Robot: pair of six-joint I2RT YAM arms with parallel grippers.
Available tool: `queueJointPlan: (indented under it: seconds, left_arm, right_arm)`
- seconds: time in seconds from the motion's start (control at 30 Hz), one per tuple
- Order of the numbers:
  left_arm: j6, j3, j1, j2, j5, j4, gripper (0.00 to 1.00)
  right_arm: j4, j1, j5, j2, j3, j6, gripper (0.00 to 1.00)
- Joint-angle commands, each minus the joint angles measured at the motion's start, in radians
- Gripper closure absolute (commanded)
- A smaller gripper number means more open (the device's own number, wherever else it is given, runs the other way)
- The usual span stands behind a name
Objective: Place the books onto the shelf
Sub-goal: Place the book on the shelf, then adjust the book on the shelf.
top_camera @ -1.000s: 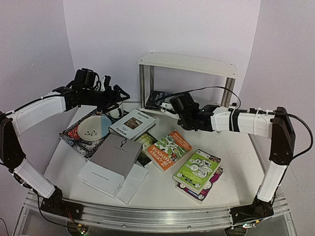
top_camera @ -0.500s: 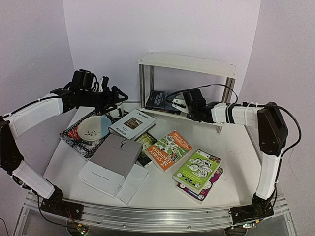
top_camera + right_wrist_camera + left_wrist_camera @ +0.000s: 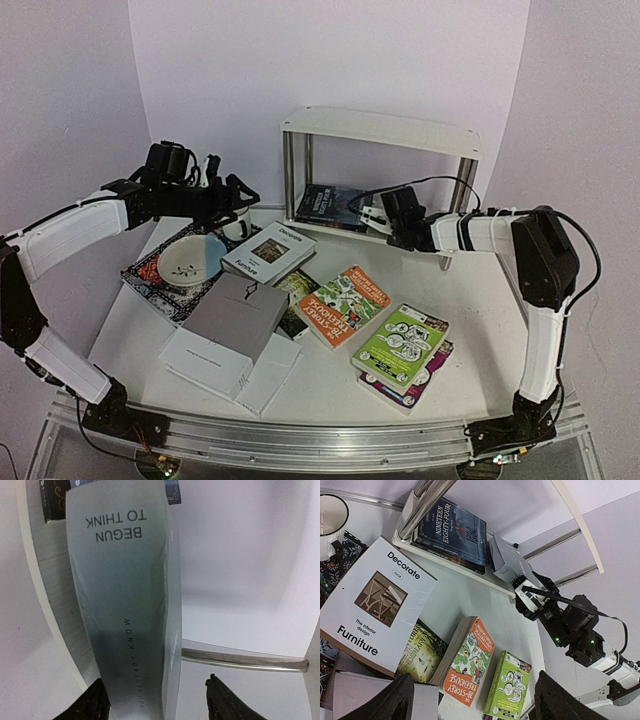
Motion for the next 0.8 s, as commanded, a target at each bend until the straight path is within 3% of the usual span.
queueJointPlan:
  seconds: [0.0, 0.17, 0.4, 0.5, 0.67, 0.77]
  left_arm:
    - [0.007, -0.005, 0.006, -0.034, -0.009, 0.02, 0.16]
    - [0.007, -0.005, 0.005, -0.031, -0.007, 0.02, 0.15]
    - [0.006, -0.011, 0.007, -0.023, -0.001, 0.02, 0.15]
    - [0.006, -0.011, 0.006, -0.024, 0.0, 0.02, 0.15]
    - [0.007, -0.012, 0.007, -0.026, -0.002, 0.02, 0.15]
    - [0.006, -0.011, 0.007, -0.024, -0.001, 0.021, 0.15]
  right_arm:
    - [0.025, -0.002, -0.002, 0.001, -0.019, 0.037, 0.25]
    - [-0.077, -0.002, -0.064, -0.048, -0.015, 0.116, 0.03]
    - [-0.219, -0.003, -0.134, -0.078, 0.026, 0.194, 0.02]
    - [-0.226, -0.004, -0.124, -0.082, 0.029, 0.195, 0.09]
    - [-0.232, -0.021, -0.115, -0.081, 0.034, 0.191, 0.34]
    - [-0.234, -0.032, -0.099, -0.07, 0.034, 0.176, 0.42]
